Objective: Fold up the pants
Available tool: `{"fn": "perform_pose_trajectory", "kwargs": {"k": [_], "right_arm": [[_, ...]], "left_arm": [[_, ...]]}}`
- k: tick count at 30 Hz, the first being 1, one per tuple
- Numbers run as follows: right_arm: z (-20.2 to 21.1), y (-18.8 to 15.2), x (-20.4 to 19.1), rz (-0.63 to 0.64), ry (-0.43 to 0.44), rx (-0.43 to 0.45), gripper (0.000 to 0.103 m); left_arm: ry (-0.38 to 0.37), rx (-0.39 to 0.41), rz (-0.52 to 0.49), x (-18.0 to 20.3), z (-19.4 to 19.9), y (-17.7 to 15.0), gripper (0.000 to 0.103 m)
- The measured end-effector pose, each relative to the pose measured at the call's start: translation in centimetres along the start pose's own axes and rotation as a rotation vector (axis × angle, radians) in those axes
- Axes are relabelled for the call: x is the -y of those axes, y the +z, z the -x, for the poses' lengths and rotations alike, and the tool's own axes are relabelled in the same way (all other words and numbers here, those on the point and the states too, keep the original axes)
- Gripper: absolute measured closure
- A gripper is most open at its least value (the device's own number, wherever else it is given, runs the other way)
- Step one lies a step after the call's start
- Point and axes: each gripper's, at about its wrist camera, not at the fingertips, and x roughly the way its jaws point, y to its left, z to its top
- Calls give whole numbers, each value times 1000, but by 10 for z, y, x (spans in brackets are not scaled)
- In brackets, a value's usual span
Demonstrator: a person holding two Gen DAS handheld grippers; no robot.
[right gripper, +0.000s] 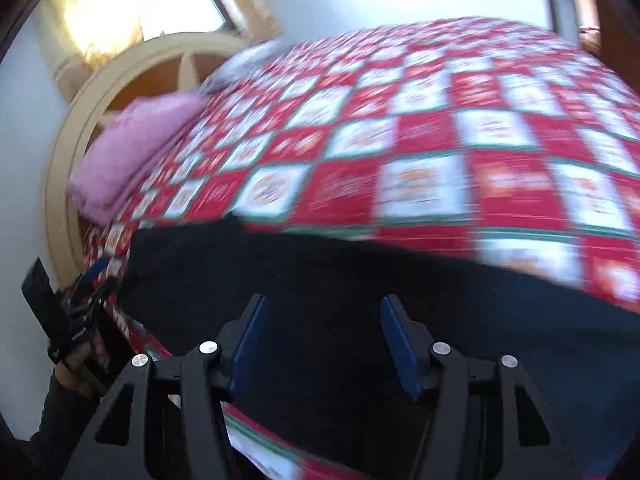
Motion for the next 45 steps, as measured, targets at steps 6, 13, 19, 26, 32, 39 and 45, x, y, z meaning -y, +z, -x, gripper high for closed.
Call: {"fn": "perform_pose_trajectory", "kwargs": {"k": [6, 13, 19, 26, 32, 39, 45], "right_arm": [[135, -15, 120, -228, -270, 178, 43], [208, -44, 232, -486, -429, 208, 43], [176, -50, 263, -524, -466, 101, 43], [172, -48, 263, -466, -427, 110, 93], [208, -23, 216, -292, -410, 305, 98], [193, -33, 250, -363, -495, 246, 80], [220, -73, 273, -477, -492, 315, 43]], "left_arm": [[-114, -16, -84, 56, -14, 10, 8], [-165, -38, -139, 105, -32, 16, 8], [-133, -85, -129, 110, -45, 3, 8], [-120, -155, -104, 108, -60, -19, 8], [-114, -148, -110, 109, -59, -21, 8], [-115, -139, -116, 108, -58, -25, 6], [-118, -146, -112, 107, -55, -25, 6]]}}
